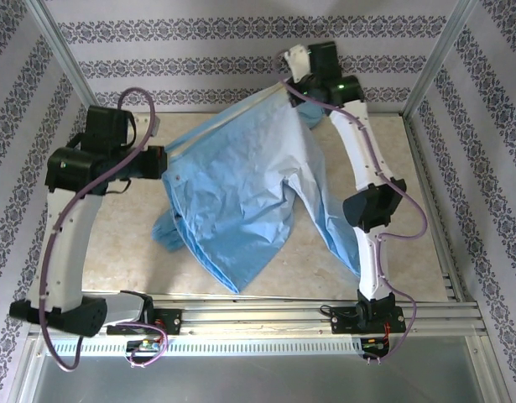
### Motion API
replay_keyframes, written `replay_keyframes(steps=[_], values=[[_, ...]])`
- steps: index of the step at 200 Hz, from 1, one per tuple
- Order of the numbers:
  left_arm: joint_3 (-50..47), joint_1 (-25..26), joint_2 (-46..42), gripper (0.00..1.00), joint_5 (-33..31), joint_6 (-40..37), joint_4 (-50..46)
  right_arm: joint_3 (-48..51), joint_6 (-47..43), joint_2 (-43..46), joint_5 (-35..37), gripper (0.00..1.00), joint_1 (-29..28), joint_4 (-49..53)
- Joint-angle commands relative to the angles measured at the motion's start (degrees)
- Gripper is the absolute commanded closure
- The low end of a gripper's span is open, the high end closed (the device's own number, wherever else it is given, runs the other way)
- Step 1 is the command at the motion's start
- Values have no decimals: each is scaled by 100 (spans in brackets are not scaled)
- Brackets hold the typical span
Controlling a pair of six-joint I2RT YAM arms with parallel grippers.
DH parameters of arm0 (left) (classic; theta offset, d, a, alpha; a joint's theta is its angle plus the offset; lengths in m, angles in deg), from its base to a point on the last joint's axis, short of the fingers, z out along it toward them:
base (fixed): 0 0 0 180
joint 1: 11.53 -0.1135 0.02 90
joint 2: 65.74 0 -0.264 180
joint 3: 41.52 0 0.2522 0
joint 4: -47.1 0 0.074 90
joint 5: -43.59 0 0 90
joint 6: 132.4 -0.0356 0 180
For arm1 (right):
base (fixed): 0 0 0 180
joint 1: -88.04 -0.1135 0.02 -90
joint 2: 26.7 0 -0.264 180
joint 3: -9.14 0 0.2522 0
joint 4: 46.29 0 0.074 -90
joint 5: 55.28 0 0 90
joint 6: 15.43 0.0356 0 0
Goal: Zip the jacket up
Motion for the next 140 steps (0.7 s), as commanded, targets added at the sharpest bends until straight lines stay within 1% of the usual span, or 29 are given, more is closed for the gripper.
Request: replay_keyframes(steps=[1, 12, 25, 50, 65, 81, 94, 119, 140], values=[[409, -528, 7, 100, 184, -304, -171, 89, -205, 622, 1101, 100, 414, 190], [316, -801, 17, 100, 397, -240, -98, 623, -161, 949, 1067, 100, 395, 34], [-43, -1034, -77, 100, 610, -114, 56, 1637, -11, 1417, 815, 100, 339, -372], [-1331, -1335, -437, 100, 1118, 256, 465, 3756, 400, 2061, 413, 100, 268, -1510], [-2136, -1479, -744, 100, 1233, 444, 681, 4512, 700, 2018, 16, 100, 275, -1802], [-2734, -1646, -1050, 100, 1292, 540, 776, 4833, 877, 1737, -340, 100, 259, -1919], [-2962, -1781, -1194, 100, 1341, 537, 740, 4867, 922, 1433, -425, 100, 229, -1915], [-2954, -1901, -1309, 100, 1424, 413, 511, 4582, 911, 886, -394, 100, 236, -1811], [-2865, -1976, -1414, 100, 1382, 315, 384, 4154, 947, 525, -387, 100, 289, -1701]])
